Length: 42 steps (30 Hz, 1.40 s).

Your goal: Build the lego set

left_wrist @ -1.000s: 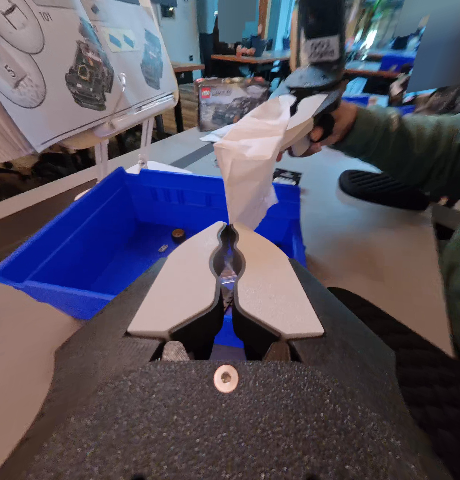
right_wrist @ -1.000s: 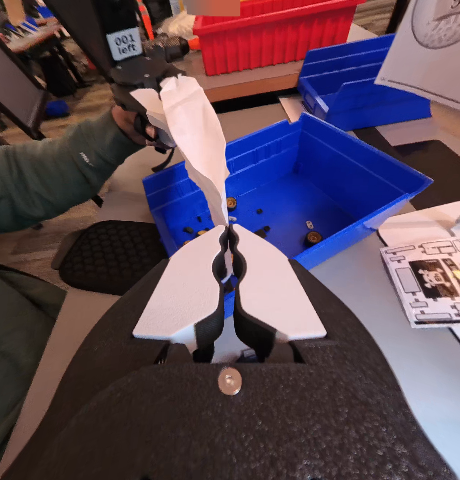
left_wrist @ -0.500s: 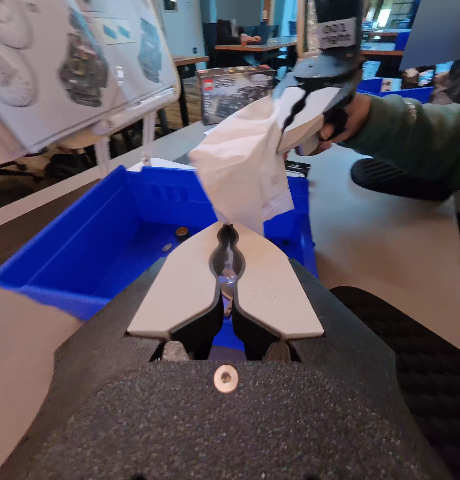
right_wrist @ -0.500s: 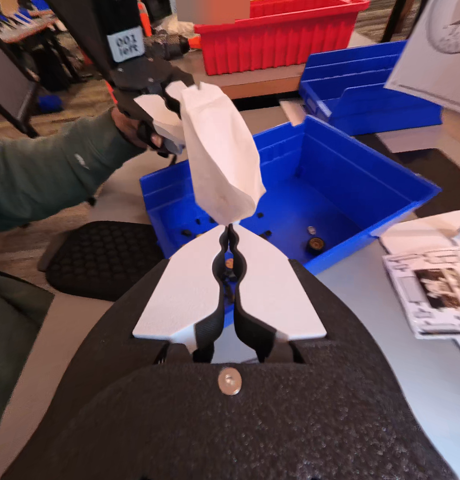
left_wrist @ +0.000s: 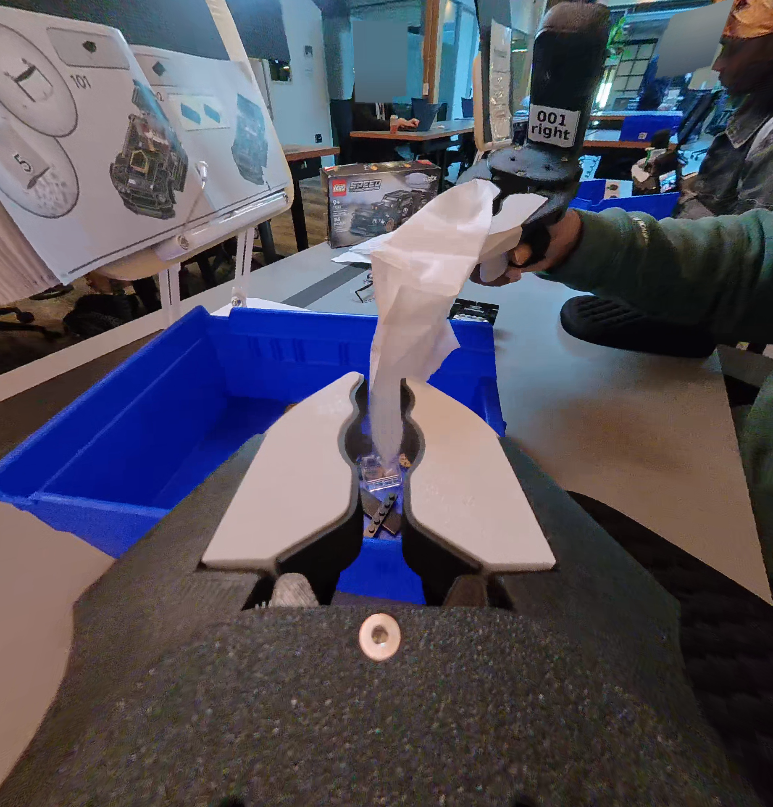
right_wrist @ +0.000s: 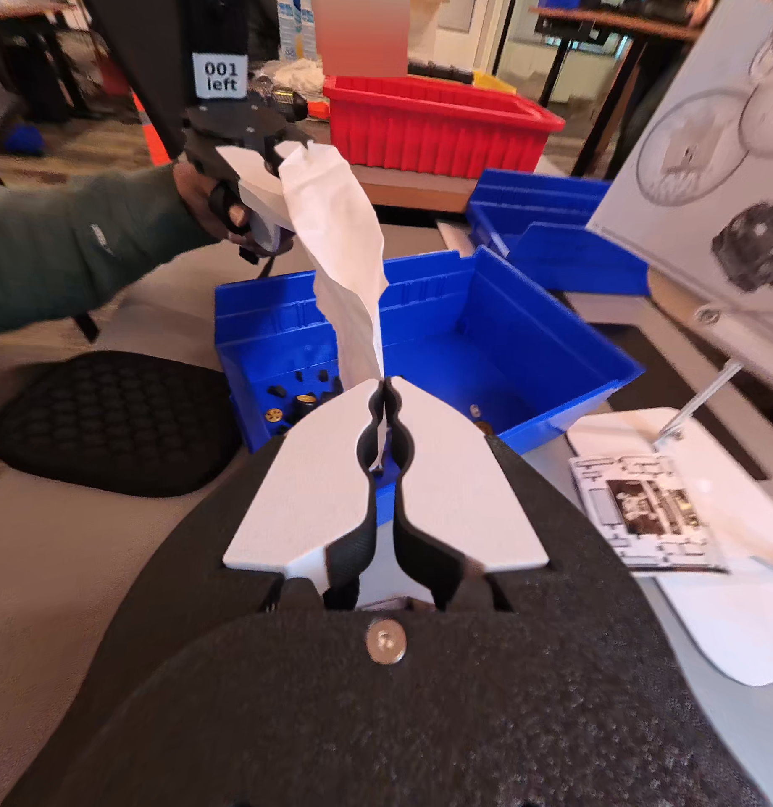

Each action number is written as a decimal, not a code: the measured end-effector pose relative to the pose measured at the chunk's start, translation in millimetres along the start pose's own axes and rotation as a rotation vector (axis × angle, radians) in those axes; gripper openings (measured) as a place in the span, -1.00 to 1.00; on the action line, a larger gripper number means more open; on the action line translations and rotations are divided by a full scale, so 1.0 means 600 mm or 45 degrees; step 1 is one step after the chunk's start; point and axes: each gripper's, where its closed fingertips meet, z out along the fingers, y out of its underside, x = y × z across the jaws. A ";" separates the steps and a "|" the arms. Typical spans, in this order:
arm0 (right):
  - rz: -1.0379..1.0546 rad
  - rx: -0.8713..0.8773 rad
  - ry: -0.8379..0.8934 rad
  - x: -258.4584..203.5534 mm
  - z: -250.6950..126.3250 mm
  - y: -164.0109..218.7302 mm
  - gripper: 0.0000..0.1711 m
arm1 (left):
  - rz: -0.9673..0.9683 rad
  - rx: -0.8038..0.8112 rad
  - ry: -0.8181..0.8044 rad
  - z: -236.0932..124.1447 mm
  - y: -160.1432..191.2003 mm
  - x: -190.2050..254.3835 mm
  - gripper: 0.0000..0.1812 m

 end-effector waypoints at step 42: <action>-0.695 -0.215 0.251 -0.061 -0.023 0.009 -0.30 | 1.146 -0.927 -0.474 0.069 0.017 0.044 -0.98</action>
